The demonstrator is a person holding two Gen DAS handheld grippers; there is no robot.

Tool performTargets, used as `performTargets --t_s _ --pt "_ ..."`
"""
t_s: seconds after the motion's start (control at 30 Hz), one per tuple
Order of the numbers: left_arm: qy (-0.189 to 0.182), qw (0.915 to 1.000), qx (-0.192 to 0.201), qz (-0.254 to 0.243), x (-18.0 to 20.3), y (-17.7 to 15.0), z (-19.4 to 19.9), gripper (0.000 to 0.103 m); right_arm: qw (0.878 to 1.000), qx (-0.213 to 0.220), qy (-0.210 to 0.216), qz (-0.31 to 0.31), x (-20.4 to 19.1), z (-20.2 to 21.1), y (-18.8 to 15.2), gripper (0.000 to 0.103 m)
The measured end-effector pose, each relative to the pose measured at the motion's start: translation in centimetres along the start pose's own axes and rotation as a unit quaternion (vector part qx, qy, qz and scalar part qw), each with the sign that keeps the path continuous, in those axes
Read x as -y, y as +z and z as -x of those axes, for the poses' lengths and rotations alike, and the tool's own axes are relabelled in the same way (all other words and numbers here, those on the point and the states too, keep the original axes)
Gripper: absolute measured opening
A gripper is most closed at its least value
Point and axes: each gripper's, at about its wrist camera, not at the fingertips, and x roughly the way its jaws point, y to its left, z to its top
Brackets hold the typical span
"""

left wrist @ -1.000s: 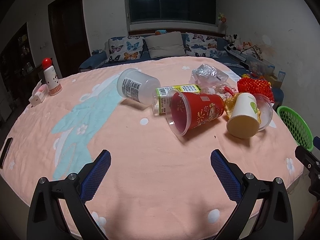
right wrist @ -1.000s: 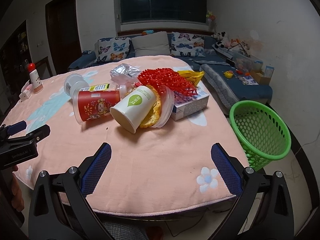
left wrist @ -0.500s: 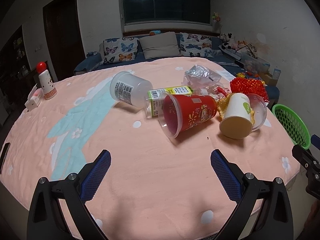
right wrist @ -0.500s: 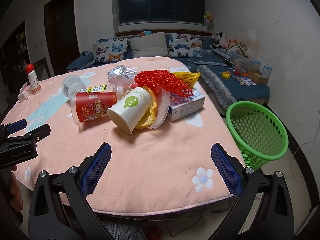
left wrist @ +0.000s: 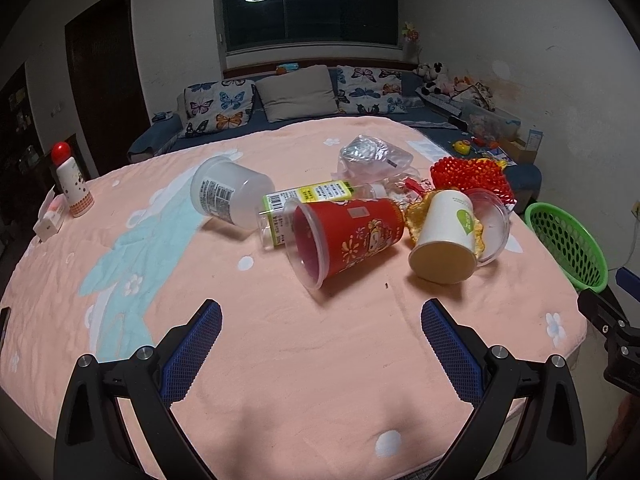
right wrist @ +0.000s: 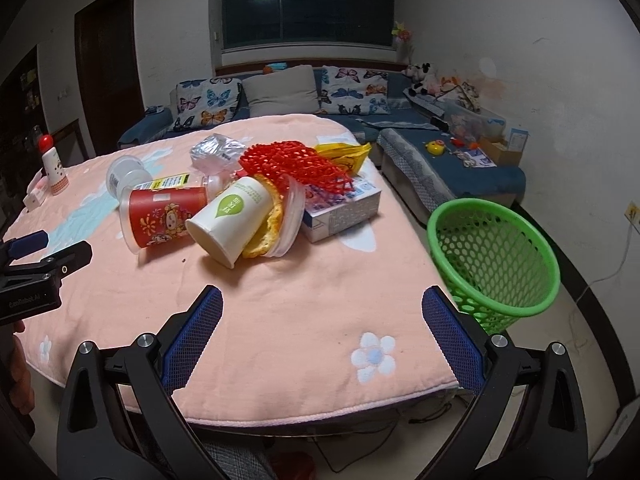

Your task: Collect trash

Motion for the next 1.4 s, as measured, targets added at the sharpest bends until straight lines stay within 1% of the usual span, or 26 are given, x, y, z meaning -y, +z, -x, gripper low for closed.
performTargets --t_s 0.13,0.37,0.47,1.4 --pt "0.001 0.9998 0.005 -0.017 0.9 0.2 0.1 0.097 1.000 0.000 -0.003 -0.003 0.3 0.2 -0.1 0.099" --pt "-0.015 0.9997 0.001 -0.020 1.5 0.2 0.2 0.097 1.000 0.000 -0.009 -0.008 0.9 0.4 -0.2 0.099" --pt "-0.015 0.9996 0.004 -0.023 1.7 0.2 0.3 0.097 1.000 0.000 -0.011 -0.009 1.1 0.4 -0.3 0.099" --pt "-0.020 0.9995 0.000 -0.022 1.8 0.4 0.0 0.097 1.000 0.001 -0.011 -0.009 1.3 0.2 0.3 0.099"
